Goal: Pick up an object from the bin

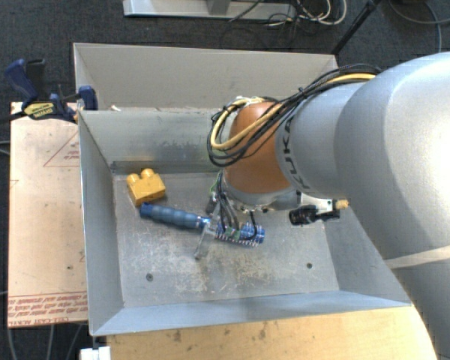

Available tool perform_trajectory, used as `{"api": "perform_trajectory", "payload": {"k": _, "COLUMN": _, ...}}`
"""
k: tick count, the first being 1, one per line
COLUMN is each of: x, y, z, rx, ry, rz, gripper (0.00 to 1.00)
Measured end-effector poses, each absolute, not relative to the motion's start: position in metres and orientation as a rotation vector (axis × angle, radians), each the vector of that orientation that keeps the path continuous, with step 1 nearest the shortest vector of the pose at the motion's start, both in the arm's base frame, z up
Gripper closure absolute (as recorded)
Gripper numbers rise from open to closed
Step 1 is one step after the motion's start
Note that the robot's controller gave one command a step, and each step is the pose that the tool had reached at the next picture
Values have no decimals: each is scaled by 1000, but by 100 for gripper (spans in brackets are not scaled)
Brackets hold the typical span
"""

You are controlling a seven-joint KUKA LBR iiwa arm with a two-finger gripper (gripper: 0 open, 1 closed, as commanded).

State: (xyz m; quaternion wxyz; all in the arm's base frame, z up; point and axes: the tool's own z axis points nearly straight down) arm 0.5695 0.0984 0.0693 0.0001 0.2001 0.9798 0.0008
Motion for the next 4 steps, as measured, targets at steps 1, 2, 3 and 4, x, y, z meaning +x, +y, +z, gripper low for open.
{"api": "perform_trajectory", "payload": {"k": 1, "x": 570, "y": 99, "z": 69, "rx": 628, "ry": 3078, "rz": 3, "gripper": 0}}
{"api": "perform_trajectory", "payload": {"k": 2, "x": 570, "y": 99, "z": 69, "rx": 627, "ry": 3078, "rz": 3, "gripper": 0}}
{"api": "perform_trajectory", "payload": {"k": 3, "x": 571, "y": 100, "z": 70, "rx": 627, "ry": 3077, "rz": 4, "gripper": 100}}
{"api": "perform_trajectory", "payload": {"k": 4, "x": 571, "y": 100, "z": 75, "rx": 626, "ry": 3079, "rz": 3, "gripper": 100}}
